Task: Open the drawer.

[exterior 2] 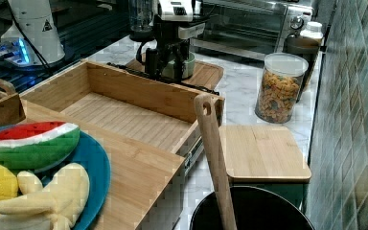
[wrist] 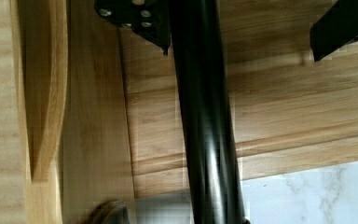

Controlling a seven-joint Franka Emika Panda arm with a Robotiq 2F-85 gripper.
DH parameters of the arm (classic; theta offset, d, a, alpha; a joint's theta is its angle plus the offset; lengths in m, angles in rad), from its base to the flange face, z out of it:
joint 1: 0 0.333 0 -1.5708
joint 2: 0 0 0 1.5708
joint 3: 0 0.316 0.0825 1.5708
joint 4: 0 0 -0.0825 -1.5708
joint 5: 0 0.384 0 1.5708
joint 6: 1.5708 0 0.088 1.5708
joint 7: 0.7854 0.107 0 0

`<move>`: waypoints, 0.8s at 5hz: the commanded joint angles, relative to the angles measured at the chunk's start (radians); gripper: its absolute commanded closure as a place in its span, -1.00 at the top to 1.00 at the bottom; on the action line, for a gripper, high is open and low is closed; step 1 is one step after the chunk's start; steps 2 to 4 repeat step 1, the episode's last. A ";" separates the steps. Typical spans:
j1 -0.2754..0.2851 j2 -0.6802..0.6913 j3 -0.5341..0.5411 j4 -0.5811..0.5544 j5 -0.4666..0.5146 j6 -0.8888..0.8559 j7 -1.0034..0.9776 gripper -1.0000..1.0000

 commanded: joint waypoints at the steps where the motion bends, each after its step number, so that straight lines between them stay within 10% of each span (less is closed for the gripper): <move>1: 0.139 -0.078 0.129 -0.051 0.032 -0.021 0.105 1.00; 4: 0.139 -0.078 0.129 -0.051 0.032 -0.021 0.105 1.00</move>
